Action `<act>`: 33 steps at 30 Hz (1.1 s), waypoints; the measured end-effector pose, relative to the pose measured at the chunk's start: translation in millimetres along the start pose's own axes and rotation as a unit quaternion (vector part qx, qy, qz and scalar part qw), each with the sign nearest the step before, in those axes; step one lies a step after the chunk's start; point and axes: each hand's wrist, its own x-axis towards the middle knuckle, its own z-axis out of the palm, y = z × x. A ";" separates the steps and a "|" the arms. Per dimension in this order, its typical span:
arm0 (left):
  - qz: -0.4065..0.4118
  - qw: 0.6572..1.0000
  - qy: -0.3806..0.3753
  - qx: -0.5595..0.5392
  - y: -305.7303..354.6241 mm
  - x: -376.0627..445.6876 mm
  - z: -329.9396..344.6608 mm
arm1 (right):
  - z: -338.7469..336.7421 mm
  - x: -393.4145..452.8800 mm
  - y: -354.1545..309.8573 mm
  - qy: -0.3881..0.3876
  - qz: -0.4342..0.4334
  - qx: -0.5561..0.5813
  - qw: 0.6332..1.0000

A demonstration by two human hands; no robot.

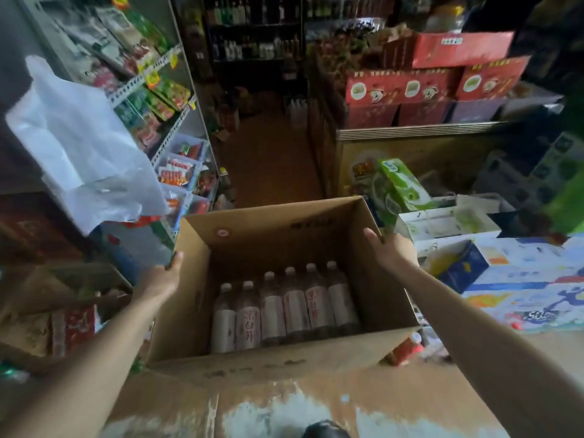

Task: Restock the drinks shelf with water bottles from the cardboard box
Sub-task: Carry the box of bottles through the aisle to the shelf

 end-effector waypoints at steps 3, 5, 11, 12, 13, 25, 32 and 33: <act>0.014 1.000 -0.010 -0.002 43.7 81.8 12.2 | 15.0 87.8 -33.5 -0.007 0.007 -0.013 1.000; 0.015 1.000 -0.015 0.005 72.6 131.7 20.7 | 29.1 147.3 -55.0 -0.014 0.005 -0.024 1.000; 0.022 1.000 -0.016 -0.001 164.9 283.4 38.6 | 48.6 320.7 -132.6 -0.036 -0.009 -0.032 0.999; 0.020 1.000 -0.014 -0.004 182.1 307.1 39.7 | 49.6 349.0 -147.5 -0.033 -0.012 -0.033 0.999; 0.016 1.000 -0.011 -0.007 199.6 329.2 39.1 | 50.7 375.8 -162.6 -0.029 -0.014 -0.035 0.999; 0.030 0.999 -0.020 0.021 414.9 650.4 72.3 | 100.2 711.8 -313.9 -0.019 0.025 -0.021 0.999; 0.055 0.998 -0.015 0.019 559.2 837.4 87.5 | 102.3 914.7 -403.5 -0.001 0.032 0.011 0.999; 0.057 0.998 -0.010 0.010 579.7 861.5 91.4 | 104.4 945.6 -415.0 -0.002 0.033 0.013 0.999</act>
